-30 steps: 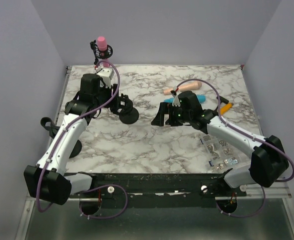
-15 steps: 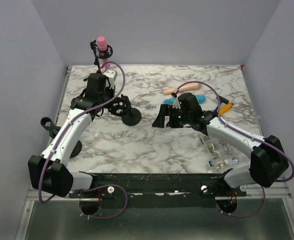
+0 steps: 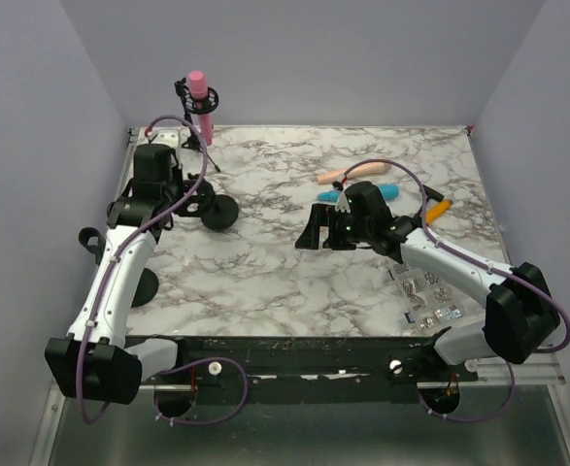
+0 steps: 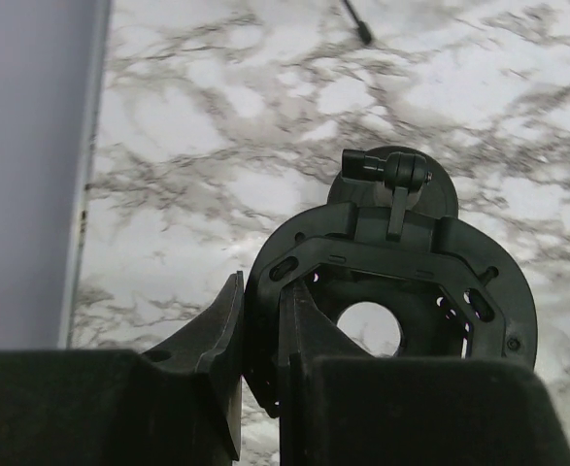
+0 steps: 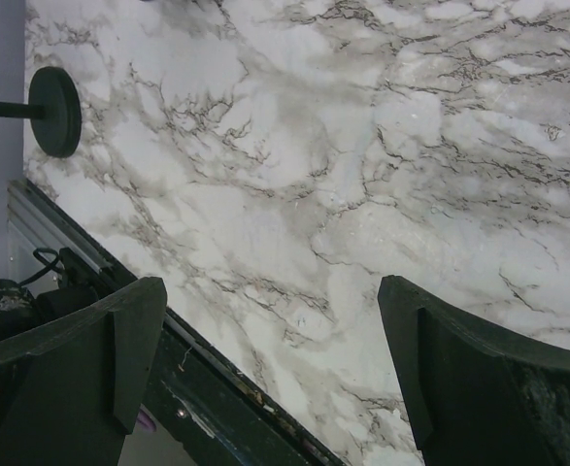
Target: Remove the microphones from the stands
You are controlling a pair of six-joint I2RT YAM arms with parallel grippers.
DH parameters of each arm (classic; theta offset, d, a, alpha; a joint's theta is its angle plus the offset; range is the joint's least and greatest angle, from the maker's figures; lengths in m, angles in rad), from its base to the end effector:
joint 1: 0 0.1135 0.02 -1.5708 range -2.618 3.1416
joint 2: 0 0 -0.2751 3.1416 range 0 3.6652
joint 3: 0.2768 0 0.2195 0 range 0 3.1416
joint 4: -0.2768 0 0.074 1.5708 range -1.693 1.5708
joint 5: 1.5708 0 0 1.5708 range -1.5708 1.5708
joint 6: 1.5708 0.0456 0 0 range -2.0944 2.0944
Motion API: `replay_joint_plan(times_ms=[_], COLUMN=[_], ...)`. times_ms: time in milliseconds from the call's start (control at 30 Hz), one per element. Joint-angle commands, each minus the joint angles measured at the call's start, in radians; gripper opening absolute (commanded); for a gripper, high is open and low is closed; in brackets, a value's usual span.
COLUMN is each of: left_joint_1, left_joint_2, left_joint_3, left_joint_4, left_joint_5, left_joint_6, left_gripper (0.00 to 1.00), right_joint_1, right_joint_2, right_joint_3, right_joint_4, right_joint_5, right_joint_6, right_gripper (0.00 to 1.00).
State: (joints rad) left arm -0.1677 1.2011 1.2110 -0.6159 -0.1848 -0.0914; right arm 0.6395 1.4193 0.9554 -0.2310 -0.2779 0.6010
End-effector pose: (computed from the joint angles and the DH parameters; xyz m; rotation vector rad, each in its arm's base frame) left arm 0.2270 -0.0299 0.3644 -0.0224 2.1654 0.0524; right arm 0.2210 0.1799 0.2692 -0.2049 2.4149 0.9335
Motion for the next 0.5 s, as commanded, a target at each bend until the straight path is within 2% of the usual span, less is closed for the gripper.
replay_joint_plan(times_ms=[0, 267, 467], left_joint_1=[0.123, 0.286, 0.345], left_joint_2=[-0.067, -0.058, -0.051], left_joint_3=[-0.004, -0.005, -0.013], left_joint_4=[0.065, 0.067, 0.08], left_joint_5=[-0.13, -0.217, -0.253], left_joint_6=[-0.031, -0.037, -0.037], left_gripper=[0.0, 0.0, 0.0], right_joint_1=[0.003, 0.003, 0.002], right_joint_2=[0.011, 0.05, 0.062], right_joint_3=[-0.007, 0.023, 0.037], right_joint_4=[-0.015, -0.025, -0.034], right_joint_5=[0.008, -0.009, -0.017], right_joint_6=[-0.001, 0.001, 0.0], right_gripper=[1.0, 1.0, 1.0])
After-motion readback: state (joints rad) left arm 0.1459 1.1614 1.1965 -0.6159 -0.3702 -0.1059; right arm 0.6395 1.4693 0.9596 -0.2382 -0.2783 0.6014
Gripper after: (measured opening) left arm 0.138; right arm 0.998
